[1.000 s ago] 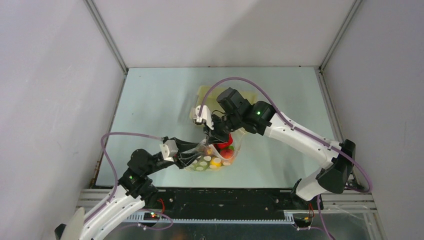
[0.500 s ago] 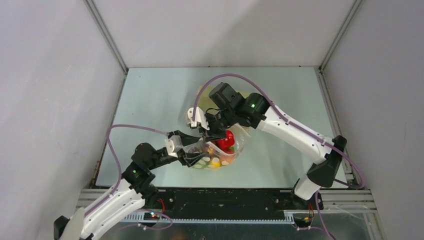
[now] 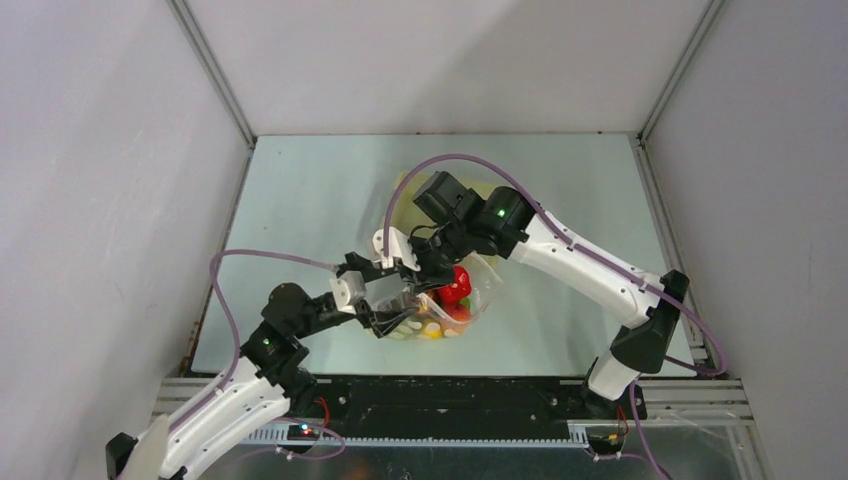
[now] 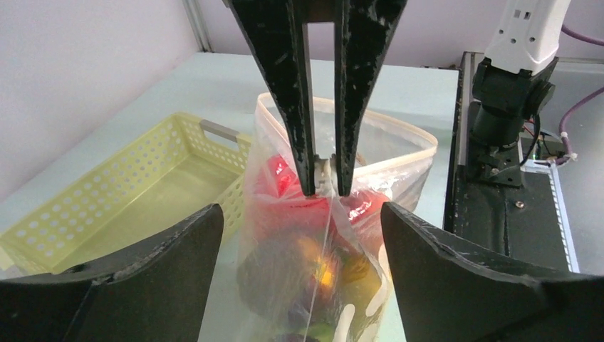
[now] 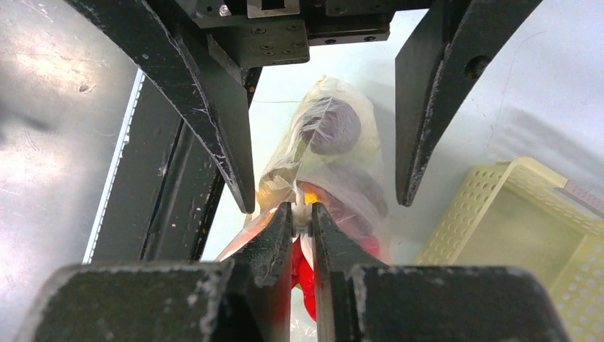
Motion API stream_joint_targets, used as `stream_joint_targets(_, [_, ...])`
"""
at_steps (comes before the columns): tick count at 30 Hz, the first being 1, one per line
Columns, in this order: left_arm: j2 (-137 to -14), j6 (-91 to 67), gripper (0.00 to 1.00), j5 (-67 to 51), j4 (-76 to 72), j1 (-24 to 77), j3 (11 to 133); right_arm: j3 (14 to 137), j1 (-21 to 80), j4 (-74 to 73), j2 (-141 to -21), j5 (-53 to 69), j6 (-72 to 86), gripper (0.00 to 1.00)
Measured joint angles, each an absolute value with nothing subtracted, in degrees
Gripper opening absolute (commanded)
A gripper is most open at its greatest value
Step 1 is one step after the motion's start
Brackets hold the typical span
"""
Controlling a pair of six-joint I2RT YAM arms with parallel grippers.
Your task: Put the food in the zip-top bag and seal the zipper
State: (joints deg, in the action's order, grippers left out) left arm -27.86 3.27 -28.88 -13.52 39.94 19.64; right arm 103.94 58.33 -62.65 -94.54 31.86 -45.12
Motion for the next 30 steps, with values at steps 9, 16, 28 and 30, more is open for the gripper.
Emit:
stream_joint_targets(9, [-32.4,5.2,0.87,-32.8,-12.7,39.9,21.4,104.8,58.0,-63.2,-94.6,32.6,-45.1,0.0])
stream_joint_targets(16, [-37.6,5.1,0.27,-34.5,-12.7,39.9,24.8,104.8,58.0,-63.1,-94.9,33.5,-45.1,0.0])
stream_joint_targets(28, [-34.6,5.1,0.11,-34.3,-10.6,39.9,24.5,104.8,57.6,-60.5,-95.0,33.3,-43.5,0.0])
stream_joint_targets(30, [-33.5,5.1,0.27,-34.0,-10.3,39.9,24.1,104.8,57.7,-60.1,-95.0,33.6,-43.5,0.0])
